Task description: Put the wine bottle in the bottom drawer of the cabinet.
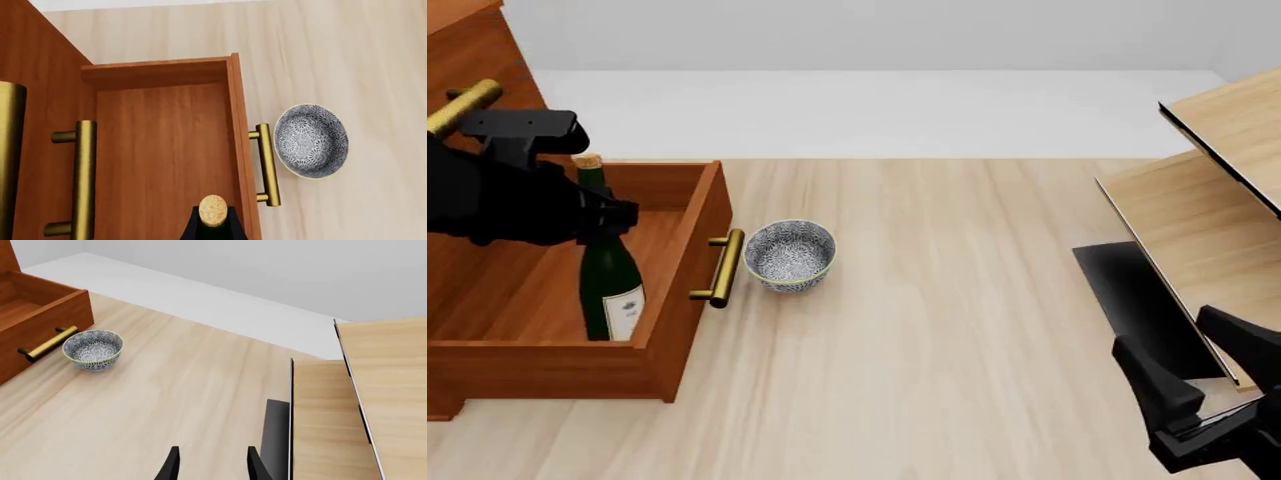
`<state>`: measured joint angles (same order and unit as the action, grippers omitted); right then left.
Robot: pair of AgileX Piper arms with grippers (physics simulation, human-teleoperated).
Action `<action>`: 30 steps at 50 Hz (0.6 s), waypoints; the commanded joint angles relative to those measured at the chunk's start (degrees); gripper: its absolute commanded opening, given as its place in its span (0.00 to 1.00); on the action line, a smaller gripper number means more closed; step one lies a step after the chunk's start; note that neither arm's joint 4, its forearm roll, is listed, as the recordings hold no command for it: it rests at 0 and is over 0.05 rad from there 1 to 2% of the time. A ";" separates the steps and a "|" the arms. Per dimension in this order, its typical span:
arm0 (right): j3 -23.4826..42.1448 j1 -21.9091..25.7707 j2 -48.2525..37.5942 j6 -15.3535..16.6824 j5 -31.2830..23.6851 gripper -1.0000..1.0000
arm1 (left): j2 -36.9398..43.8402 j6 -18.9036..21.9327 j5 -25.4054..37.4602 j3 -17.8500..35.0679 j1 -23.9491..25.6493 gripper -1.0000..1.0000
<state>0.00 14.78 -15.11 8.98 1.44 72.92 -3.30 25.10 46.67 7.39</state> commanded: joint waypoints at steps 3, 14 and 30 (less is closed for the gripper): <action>0.00 -0.11 -0.22 -0.16 0.25 1.00 | 2.34 -0.42 -1.49 -1.09 0.01 0.00; 0.00 -0.02 0.32 -0.12 -0.39 1.00 | 5.19 -1.76 -4.41 -1.38 -0.66 0.00; 0.00 -0.05 0.19 0.08 -0.32 1.00 | 10.31 -1.63 -7.86 -0.64 -1.93 0.00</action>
<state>0.00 14.75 -14.82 9.02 1.08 78.87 -5.74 18.61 48.14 5.93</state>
